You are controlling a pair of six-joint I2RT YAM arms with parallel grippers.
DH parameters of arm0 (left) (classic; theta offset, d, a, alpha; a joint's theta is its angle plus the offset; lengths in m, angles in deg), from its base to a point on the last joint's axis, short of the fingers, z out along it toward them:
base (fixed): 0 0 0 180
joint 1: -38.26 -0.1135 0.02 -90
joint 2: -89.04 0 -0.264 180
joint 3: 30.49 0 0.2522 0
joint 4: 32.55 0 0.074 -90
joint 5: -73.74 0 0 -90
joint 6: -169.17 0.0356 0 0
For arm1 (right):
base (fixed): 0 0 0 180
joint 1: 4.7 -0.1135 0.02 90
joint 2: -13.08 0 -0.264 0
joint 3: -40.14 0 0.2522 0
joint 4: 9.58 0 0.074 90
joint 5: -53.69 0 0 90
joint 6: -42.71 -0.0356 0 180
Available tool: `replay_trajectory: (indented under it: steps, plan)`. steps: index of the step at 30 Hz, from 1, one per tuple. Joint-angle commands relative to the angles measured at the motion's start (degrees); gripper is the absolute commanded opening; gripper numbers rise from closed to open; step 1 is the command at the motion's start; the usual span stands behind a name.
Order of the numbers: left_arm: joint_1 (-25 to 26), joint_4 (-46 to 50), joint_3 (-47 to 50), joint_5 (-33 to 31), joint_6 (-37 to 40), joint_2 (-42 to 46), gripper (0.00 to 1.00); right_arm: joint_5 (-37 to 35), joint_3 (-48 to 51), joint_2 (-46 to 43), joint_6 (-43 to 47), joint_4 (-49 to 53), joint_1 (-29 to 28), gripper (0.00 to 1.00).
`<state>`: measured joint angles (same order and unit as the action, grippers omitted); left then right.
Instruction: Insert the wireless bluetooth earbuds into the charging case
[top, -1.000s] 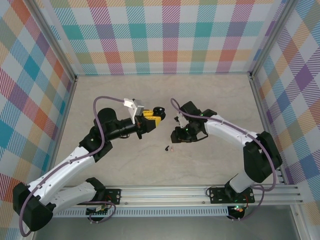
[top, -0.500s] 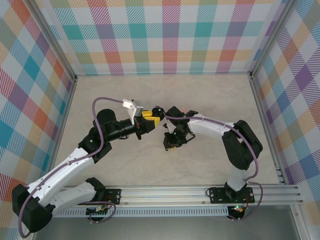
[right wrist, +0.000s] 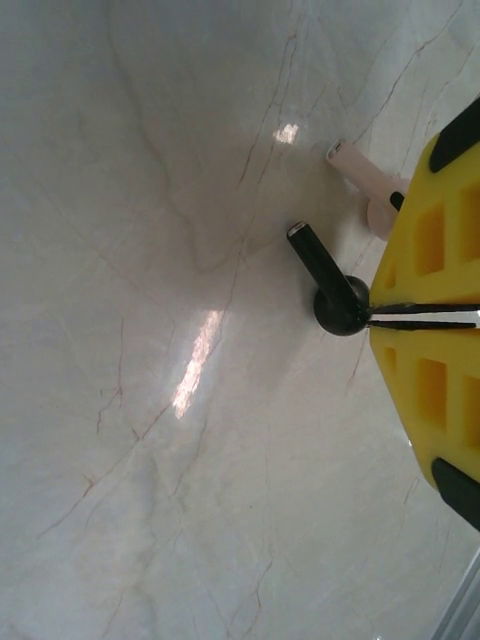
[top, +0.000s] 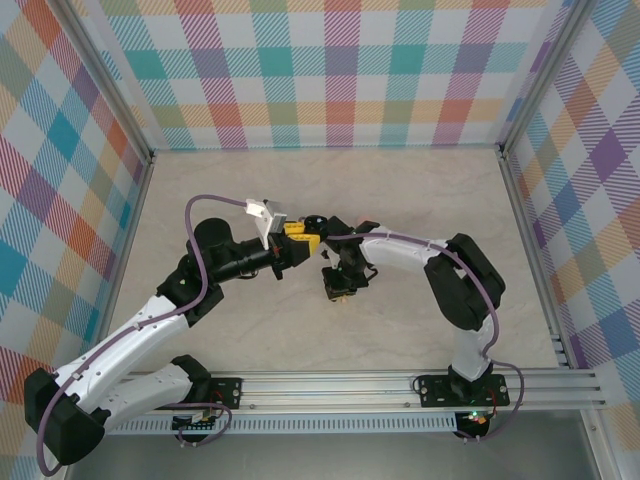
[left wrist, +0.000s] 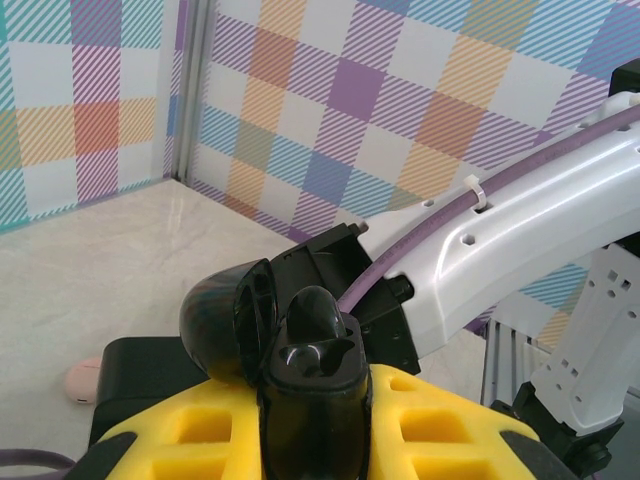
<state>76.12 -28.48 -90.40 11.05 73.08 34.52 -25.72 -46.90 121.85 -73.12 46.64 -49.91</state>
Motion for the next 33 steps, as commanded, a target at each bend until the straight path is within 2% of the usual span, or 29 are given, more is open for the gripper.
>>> replay_trajectory:
  steps: [1,24,33]
  plan:
    - [0.62,-0.41,0.79,-0.50,1.17,0.87,0.19,-2.72,-2.06,0.96,-1.15,3.01,-0.67,0.14]
    - [0.64,0.11,1.42,-1.69,1.48,1.70,0.20,-3.47,-5.60,5.49,-4.13,-0.34,-1.02,0.14]
    - [0.63,0.05,1.33,-1.64,1.36,1.69,0.20,-4.97,-7.89,2.80,-3.15,1.12,-1.02,0.18]
